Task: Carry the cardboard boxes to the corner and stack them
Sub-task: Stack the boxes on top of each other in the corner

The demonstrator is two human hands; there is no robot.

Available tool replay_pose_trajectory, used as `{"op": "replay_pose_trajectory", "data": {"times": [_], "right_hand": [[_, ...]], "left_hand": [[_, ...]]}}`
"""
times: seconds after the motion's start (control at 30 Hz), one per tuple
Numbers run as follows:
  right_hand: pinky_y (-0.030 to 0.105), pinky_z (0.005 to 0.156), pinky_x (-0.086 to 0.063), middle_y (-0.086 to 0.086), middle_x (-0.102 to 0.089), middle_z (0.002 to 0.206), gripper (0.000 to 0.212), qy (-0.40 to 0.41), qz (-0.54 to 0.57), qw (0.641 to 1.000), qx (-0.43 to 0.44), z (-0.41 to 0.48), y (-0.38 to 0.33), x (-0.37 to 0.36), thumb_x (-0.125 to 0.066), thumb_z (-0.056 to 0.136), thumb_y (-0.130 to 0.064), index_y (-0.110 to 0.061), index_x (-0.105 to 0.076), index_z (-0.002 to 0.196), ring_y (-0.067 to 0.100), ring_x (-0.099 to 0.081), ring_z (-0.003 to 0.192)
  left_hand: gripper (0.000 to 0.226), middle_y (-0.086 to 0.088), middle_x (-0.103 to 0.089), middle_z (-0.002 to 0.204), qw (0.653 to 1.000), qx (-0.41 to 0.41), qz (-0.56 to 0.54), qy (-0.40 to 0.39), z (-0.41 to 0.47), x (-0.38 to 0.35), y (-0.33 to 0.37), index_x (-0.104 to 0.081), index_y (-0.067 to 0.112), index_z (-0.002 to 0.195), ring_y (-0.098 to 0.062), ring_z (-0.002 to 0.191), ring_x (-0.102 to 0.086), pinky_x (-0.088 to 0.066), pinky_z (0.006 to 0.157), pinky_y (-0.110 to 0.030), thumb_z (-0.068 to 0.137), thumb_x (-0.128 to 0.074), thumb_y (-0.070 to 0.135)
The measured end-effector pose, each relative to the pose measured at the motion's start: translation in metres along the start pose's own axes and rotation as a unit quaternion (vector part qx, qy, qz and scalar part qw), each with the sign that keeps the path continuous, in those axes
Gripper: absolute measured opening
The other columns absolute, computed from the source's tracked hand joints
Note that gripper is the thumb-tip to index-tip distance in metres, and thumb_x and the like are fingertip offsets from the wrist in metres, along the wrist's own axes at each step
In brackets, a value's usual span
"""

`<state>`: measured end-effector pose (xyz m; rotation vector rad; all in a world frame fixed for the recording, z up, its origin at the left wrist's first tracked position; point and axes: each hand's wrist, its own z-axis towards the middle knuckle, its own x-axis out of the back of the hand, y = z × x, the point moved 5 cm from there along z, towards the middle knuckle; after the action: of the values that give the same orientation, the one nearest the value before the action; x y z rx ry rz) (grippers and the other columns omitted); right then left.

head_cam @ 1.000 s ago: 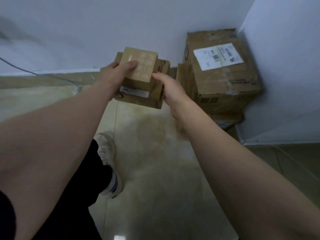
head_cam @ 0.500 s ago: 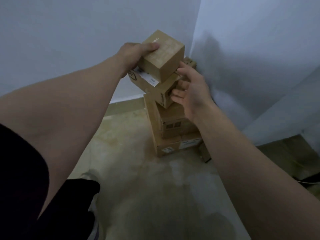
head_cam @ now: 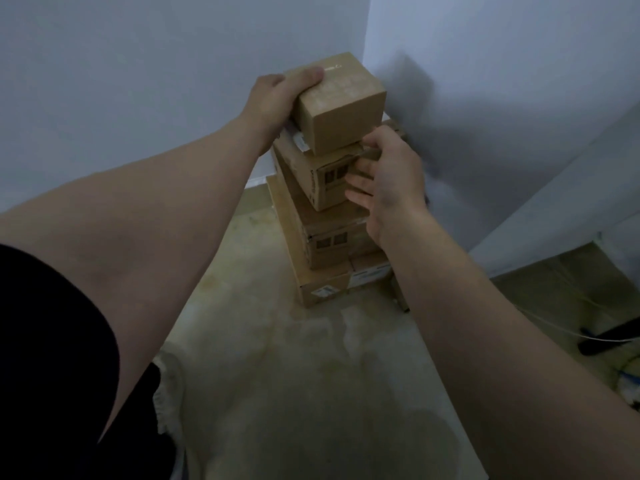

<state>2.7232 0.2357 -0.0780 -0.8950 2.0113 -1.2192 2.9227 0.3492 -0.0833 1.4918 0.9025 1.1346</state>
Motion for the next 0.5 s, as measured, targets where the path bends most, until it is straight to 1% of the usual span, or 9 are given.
{"op": "replay_pose_trajectory", "data": {"times": [0.07,0.13,0.17,0.2,0.23,0.3,0.33,0.4,0.5], "right_hand": [[0.055,0.104,-0.054,0.013,-0.073,0.12,0.002,-0.001,-0.004,1.0,-0.001,-0.004,-0.001,-0.001,-0.062,0.097,-0.032,-0.033,-0.064,0.095,0.033,-0.07,0.111],[0.06,0.106,-0.054,0.023,-0.072,0.12,0.006,0.002,-0.012,1.0,0.002,-0.007,-0.002,-0.001,-0.062,0.098,-0.029,-0.032,-0.066,0.094,0.043,-0.069,0.118],[0.061,0.108,-0.053,0.023,-0.07,0.119,0.007,0.005,-0.017,1.0,0.003,-0.009,-0.003,-0.001,-0.062,0.099,-0.027,-0.029,-0.068,0.097,0.046,-0.066,0.122],[0.061,0.108,-0.052,0.02,-0.069,0.117,0.008,0.005,-0.026,1.0,0.004,-0.009,-0.003,-0.001,-0.062,0.099,-0.025,-0.025,-0.069,0.099,0.045,-0.065,0.125],[0.06,0.108,-0.053,0.017,-0.071,0.113,0.007,0.005,-0.04,0.999,0.0,-0.008,-0.002,-0.002,-0.063,0.099,-0.025,-0.024,-0.069,0.096,0.044,-0.065,0.125],[0.056,0.103,-0.057,0.008,-0.074,0.096,0.014,0.002,-0.08,0.997,-0.009,-0.001,-0.003,-0.004,-0.065,0.099,-0.027,-0.034,-0.064,0.087,0.041,-0.07,0.118],[0.054,0.101,-0.06,0.001,-0.071,0.093,0.015,-0.001,-0.099,0.995,-0.009,0.002,-0.006,-0.005,-0.066,0.098,-0.029,-0.037,-0.062,0.087,0.037,-0.072,0.112],[0.051,0.098,-0.06,0.0,-0.073,0.1,0.011,-0.012,-0.138,0.99,-0.008,0.011,-0.014,-0.007,-0.068,0.097,-0.031,-0.037,-0.063,0.088,0.029,-0.072,0.106],[0.05,0.099,-0.057,0.008,-0.075,0.107,0.013,-0.025,-0.172,0.984,-0.038,0.019,-0.025,-0.009,-0.067,0.097,-0.033,-0.03,-0.061,0.086,0.029,-0.071,0.107]], "left_hand": [[0.041,0.002,-0.07,0.084,1.0,0.002,0.008,-0.011,-0.001,-0.001,0.0,-0.072,0.017,0.087,-0.011,0.075,-0.068,-0.053,0.063,-0.024,0.072,-0.076,0.054],[0.038,0.002,-0.068,0.082,0.999,-0.002,0.018,-0.03,-0.001,-0.005,0.001,-0.071,0.017,0.087,-0.012,0.072,-0.067,-0.052,0.061,-0.026,0.074,-0.075,0.053],[0.038,0.003,-0.068,0.081,0.999,-0.007,0.02,-0.034,-0.001,-0.007,0.003,-0.07,0.018,0.087,-0.013,0.072,-0.067,-0.052,0.062,-0.026,0.075,-0.074,0.053],[0.036,0.004,-0.068,0.079,0.999,-0.012,0.019,-0.036,-0.001,-0.009,0.002,-0.07,0.018,0.086,-0.012,0.072,-0.067,-0.052,0.063,-0.025,0.076,-0.074,0.053],[0.033,0.005,-0.068,0.079,0.999,-0.016,0.015,-0.034,-0.001,-0.011,0.002,-0.07,0.019,0.084,-0.011,0.072,-0.067,-0.052,0.063,-0.024,0.079,-0.074,0.052],[0.028,0.007,-0.067,0.077,0.999,-0.022,0.011,-0.021,0.003,-0.012,-0.001,-0.068,0.02,0.082,-0.006,0.069,-0.066,-0.051,0.063,-0.022,0.086,-0.074,0.047],[0.028,0.007,-0.067,0.077,1.0,-0.025,0.015,-0.012,0.006,-0.012,-0.003,-0.068,0.02,0.08,-0.005,0.067,-0.066,-0.052,0.064,-0.023,0.088,-0.075,0.046],[0.031,0.007,-0.067,0.077,0.999,-0.026,0.024,-0.001,0.011,-0.012,-0.006,-0.068,0.02,0.079,-0.005,0.068,-0.066,-0.054,0.066,-0.026,0.088,-0.076,0.049],[0.039,0.005,-0.068,0.085,0.997,-0.015,0.067,-0.019,0.018,-0.01,-0.003,-0.068,0.02,0.084,-0.009,0.078,-0.067,-0.055,0.073,-0.026,0.087,-0.075,0.058]]}}
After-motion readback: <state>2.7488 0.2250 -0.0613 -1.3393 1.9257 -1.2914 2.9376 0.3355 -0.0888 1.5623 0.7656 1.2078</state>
